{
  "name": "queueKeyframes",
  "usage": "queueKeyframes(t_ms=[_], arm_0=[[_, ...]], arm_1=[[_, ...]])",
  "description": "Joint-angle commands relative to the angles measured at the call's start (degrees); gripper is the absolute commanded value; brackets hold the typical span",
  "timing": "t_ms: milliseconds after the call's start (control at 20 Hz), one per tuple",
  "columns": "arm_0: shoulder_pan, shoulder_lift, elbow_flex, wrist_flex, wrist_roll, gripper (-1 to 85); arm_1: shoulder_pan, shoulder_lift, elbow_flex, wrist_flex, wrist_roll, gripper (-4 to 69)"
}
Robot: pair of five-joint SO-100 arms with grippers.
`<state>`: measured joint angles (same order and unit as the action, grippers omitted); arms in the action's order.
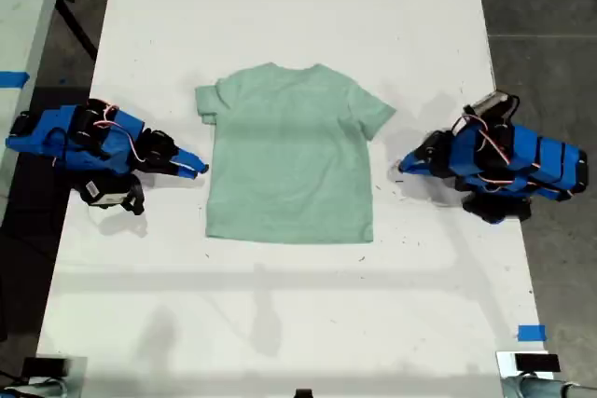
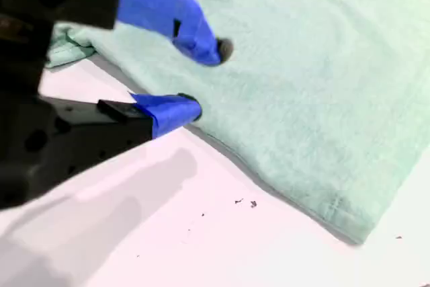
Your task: Fold t-shirt
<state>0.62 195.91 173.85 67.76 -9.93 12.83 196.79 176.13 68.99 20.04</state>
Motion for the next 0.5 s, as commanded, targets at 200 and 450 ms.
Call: queueKeyframes(t_ms=[200,450], arm_0=[[-10.2,-3.1,-13.5,5.9,4.6,0.0],[-17.7,-26.3,-30.6,4.1,12.4,0.0]], arm_1=[[5.1,-10.0,-16.7,-5.4,-13.1,-1.0],[11.8,-42.8,-43.6,-4.1,-26.1,-1.0]])
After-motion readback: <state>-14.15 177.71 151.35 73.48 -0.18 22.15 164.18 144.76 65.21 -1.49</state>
